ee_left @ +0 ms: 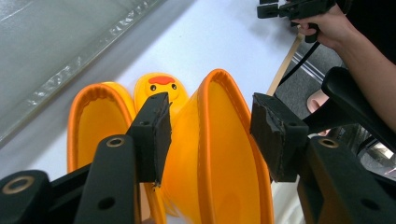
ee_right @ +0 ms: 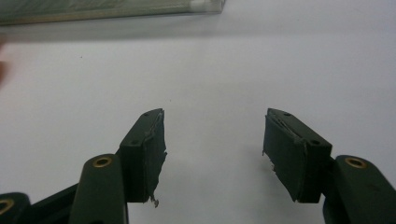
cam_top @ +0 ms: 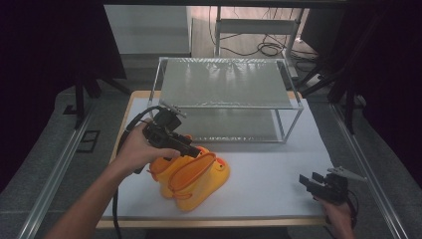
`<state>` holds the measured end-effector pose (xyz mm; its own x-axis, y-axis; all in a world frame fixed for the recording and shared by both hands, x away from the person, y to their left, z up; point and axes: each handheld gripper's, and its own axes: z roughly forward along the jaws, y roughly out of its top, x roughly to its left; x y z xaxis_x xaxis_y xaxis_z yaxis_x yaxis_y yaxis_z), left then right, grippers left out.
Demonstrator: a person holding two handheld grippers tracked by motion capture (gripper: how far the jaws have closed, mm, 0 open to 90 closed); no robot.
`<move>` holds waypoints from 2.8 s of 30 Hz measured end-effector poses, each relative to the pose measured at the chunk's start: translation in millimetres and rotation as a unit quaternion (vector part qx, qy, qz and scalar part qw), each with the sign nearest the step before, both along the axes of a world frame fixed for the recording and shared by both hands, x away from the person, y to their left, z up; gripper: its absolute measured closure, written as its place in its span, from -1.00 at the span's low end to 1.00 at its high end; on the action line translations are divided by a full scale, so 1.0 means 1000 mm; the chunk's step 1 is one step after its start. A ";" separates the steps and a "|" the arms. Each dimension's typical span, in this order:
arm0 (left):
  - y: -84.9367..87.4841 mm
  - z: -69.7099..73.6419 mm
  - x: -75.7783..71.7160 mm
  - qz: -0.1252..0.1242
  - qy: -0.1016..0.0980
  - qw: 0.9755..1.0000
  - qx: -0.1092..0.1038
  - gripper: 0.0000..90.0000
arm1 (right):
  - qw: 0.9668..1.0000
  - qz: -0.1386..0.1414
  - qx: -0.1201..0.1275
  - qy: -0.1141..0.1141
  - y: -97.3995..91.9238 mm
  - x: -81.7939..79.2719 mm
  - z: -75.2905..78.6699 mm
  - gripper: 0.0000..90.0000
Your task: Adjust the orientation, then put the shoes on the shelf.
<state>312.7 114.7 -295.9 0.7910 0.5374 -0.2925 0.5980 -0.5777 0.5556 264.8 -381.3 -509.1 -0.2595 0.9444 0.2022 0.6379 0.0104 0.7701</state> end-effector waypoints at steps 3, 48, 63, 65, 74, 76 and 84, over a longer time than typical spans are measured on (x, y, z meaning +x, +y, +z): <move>0.005 0.001 0.000 0.005 0.001 1.000 -0.002 0.07 | 1.000 0.000 0.000 0.000 0.001 0.000 -0.001 -0.15; -0.005 -0.048 0.009 0.002 0.066 0.994 0.086 -0.15 | 1.000 0.000 0.001 0.008 0.000 0.000 -0.004 -0.15; 0.002 -0.048 0.009 0.026 0.060 0.996 0.061 0.81 | 1.000 -0.004 -0.002 0.010 0.000 0.001 -0.004 -0.15; 0.006 -0.050 0.009 0.029 0.059 0.997 0.046 0.82 | 1.000 -0.004 -0.002 0.011 0.000 0.001 -0.005 -0.15; 0.011 -0.040 0.020 0.037 0.065 0.997 0.013 0.83 | 1.000 -0.008 0.001 0.006 0.000 0.001 -0.003 -0.14; 0.008 -0.035 0.021 0.030 0.068 0.997 0.011 0.83 | 1.000 -0.010 0.001 0.004 -0.002 0.001 -0.002 -0.14; -0.001 -0.012 0.020 0.019 0.071 0.997 -0.035 0.82 | 1.000 -0.012 0.002 0.004 -0.006 -0.001 0.000 -0.14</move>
<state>332.7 113.6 -308.4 0.7183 0.5406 -0.4379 0.6942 -0.5161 0.5017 264.1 -387.0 -509.5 -0.2354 0.9493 0.2085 0.6441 -0.0083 0.7649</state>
